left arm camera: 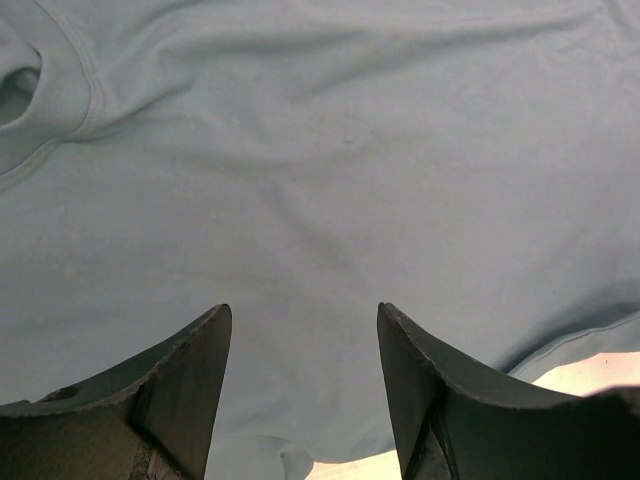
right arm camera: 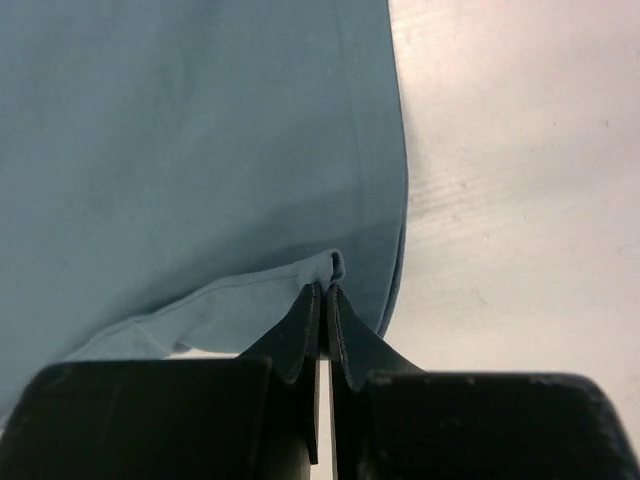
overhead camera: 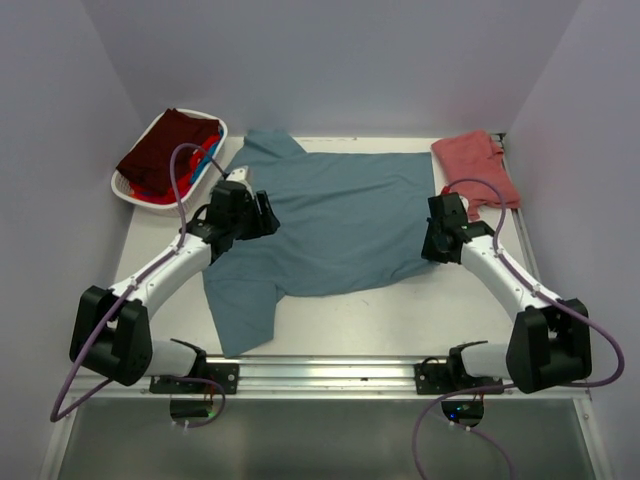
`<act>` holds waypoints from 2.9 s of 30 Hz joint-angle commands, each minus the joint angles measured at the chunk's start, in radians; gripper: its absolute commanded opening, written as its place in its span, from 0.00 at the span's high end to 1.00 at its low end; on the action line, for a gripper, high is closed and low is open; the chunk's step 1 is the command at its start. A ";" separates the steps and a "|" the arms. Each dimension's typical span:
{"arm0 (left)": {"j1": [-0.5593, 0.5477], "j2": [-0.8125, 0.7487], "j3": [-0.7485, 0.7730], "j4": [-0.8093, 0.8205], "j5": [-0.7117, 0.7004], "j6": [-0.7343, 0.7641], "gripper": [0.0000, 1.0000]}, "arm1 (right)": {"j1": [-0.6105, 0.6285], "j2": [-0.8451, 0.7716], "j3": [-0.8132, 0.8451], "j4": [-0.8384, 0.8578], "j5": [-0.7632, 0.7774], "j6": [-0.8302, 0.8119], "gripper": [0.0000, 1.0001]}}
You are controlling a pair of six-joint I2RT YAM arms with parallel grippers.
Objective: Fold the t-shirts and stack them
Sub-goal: Flatten the tshirt out
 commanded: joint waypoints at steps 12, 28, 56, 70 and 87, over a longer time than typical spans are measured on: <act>0.000 -0.041 -0.038 -0.047 0.017 0.041 0.36 | 0.168 0.059 0.214 -0.519 0.133 0.001 1.00; 0.000 -0.059 -0.032 -0.060 0.028 0.052 0.36 | 0.235 0.065 0.339 -0.709 0.271 0.052 0.49; 0.000 0.005 -0.075 0.022 0.043 0.062 0.42 | 0.221 0.215 0.006 -0.123 0.006 0.093 1.00; 0.002 -0.008 -0.075 0.014 0.049 0.073 0.43 | 0.232 0.111 0.001 -0.374 -0.201 0.052 1.00; 0.017 -0.059 -0.128 -0.041 -0.014 0.069 0.31 | 0.235 0.081 0.101 -0.345 0.091 0.132 1.00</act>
